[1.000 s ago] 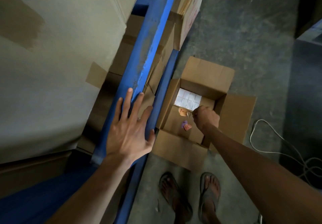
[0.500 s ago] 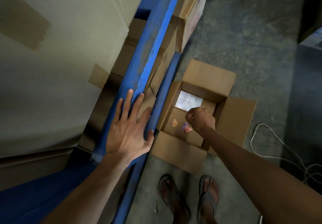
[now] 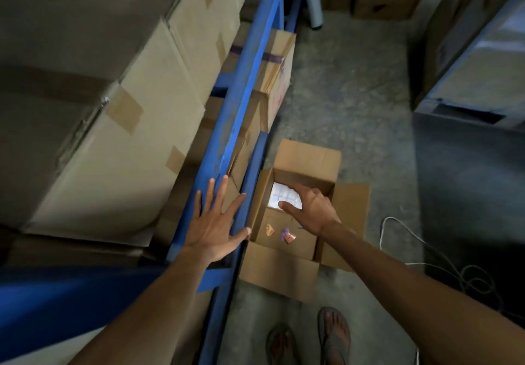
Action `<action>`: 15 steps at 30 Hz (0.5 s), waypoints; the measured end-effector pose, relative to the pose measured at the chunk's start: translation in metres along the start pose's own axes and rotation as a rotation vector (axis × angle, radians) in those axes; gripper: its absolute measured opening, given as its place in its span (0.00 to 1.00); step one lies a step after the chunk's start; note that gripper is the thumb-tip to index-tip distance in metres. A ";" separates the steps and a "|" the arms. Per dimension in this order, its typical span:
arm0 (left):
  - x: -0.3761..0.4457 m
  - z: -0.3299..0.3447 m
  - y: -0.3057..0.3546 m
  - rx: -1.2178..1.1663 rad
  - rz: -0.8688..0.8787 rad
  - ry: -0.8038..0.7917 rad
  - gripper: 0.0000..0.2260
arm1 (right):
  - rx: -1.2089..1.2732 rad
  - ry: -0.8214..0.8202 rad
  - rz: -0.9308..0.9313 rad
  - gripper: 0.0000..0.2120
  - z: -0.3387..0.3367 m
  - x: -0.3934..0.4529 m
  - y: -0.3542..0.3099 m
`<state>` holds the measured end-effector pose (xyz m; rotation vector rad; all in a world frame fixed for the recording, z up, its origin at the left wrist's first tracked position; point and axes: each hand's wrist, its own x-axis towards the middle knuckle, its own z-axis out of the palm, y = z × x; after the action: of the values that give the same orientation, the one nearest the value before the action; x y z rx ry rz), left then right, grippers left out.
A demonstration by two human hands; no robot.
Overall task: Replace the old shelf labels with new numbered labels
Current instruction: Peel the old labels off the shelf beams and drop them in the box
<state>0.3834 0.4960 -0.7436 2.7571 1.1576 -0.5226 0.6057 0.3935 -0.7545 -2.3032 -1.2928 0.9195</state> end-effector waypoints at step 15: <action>-0.056 -0.152 0.153 -0.293 0.183 -0.094 0.34 | -0.100 0.296 0.206 0.37 -0.173 -0.204 0.013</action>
<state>0.4968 0.3851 -0.5866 2.5234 0.8710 -0.4188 0.6546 0.2159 -0.5600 -2.5682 -1.0130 0.5527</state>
